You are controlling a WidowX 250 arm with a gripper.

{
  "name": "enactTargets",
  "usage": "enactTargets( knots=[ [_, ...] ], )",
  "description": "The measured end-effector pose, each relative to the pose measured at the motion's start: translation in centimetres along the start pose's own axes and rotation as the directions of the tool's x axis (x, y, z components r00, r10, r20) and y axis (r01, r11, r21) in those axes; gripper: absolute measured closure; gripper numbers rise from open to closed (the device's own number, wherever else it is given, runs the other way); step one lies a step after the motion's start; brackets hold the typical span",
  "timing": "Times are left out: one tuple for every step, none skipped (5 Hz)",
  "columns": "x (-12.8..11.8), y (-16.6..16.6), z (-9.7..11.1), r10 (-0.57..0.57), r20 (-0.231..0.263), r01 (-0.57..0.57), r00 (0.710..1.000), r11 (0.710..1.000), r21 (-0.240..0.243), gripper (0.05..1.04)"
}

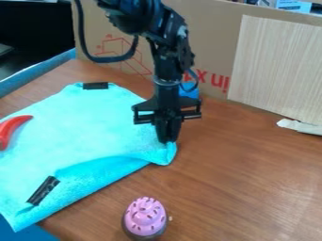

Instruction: Unfold the cloth from left to right

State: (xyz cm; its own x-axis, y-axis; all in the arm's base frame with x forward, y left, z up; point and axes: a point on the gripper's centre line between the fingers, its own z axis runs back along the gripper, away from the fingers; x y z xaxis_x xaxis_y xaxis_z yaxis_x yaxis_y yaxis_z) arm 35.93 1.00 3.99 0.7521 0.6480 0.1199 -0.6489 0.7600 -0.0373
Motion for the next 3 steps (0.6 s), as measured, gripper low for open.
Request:
enactTargets(
  knots=[
    [0.1,0.0,-0.3,0.003,0.001,-0.003,1.000,1.000,0.008,0.551],
    [1.0,0.1,0.7,-0.036,0.019,0.035,0.999,0.998,0.043,0.250],
    [0.9,0.1,1.5,-0.108,0.017,0.106,0.994,0.991,0.086,0.068]
  ],
)
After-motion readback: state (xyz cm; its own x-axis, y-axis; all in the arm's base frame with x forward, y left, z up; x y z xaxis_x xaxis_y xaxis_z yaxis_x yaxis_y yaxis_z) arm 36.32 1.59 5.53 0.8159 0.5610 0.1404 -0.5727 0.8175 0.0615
